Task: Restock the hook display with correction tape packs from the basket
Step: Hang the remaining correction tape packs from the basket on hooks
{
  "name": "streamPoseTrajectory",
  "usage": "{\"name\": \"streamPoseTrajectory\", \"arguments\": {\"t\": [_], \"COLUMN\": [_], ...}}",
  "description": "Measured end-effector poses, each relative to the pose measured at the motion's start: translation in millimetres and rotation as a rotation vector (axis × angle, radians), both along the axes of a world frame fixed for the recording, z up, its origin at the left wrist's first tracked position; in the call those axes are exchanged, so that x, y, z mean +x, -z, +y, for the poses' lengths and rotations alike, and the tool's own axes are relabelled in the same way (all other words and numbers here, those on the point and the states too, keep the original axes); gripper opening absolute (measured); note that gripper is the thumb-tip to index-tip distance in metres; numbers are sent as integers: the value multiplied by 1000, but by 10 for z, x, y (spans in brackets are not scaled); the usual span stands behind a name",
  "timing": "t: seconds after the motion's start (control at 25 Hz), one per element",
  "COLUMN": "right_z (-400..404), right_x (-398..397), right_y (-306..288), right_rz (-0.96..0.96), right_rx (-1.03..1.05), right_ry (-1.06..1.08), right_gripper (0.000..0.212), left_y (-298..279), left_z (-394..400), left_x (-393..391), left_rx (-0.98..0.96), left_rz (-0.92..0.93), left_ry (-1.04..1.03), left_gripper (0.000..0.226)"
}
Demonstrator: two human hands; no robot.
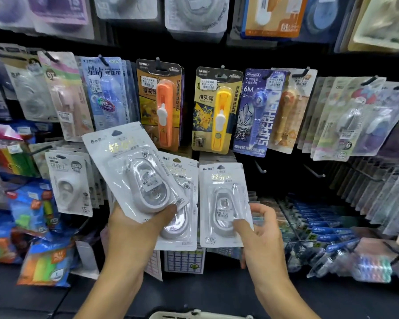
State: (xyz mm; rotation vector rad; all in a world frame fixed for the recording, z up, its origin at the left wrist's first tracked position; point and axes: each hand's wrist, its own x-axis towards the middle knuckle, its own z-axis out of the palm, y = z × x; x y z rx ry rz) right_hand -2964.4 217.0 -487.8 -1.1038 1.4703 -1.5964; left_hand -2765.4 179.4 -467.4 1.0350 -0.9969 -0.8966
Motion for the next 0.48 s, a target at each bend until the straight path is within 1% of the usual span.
{"name": "streamPoseTrajectory", "arguments": {"t": [0.08, 0.12, 0.16, 0.2, 0.24, 0.28, 0.32, 0.36, 0.44, 0.48], "right_z": [-1, -11, -34, -51, -27, -16, -40, -43, -37, -49], "right_x": [-10, -8, -11, -3, 8, 26, 48, 65, 104, 123], "right_y": [29, 42, 75, 97, 129, 141, 141, 141, 70, 23], "right_rz": [15, -13, -104, -248, -386, -466, -474, -430, -344, -308], "right_rx": [22, 49, 89, 143, 185, 229, 262, 255, 169, 129], "right_ry": [31, 14, -21, -68, -135, -164, -195, -273, -472, -502], "right_gripper": [35, 33, 32, 36, 43, 50, 53, 53, 44, 37], "left_y": [-12, -17, -17, -15, -6, 7, 24, 39, 65, 64], "left_z": [-10, -9, -3, 5, 14, 23, 26, 33, 70, 89], "left_x": [5, 5, 0, -16, -41, -66, -89, -114, -169, -186], "left_rx": [0, -1, 1, 6, 15, 26, 37, 46, 72, 87], "left_rz": [1, 10, 20, 31, 43, 56, 65, 67, 46, 32], "left_ry": [5, 13, 24, 42, 62, 93, 146, 227, 416, 474], "left_gripper": [42, 41, 40, 39, 39, 38, 37, 38, 51, 53]}}
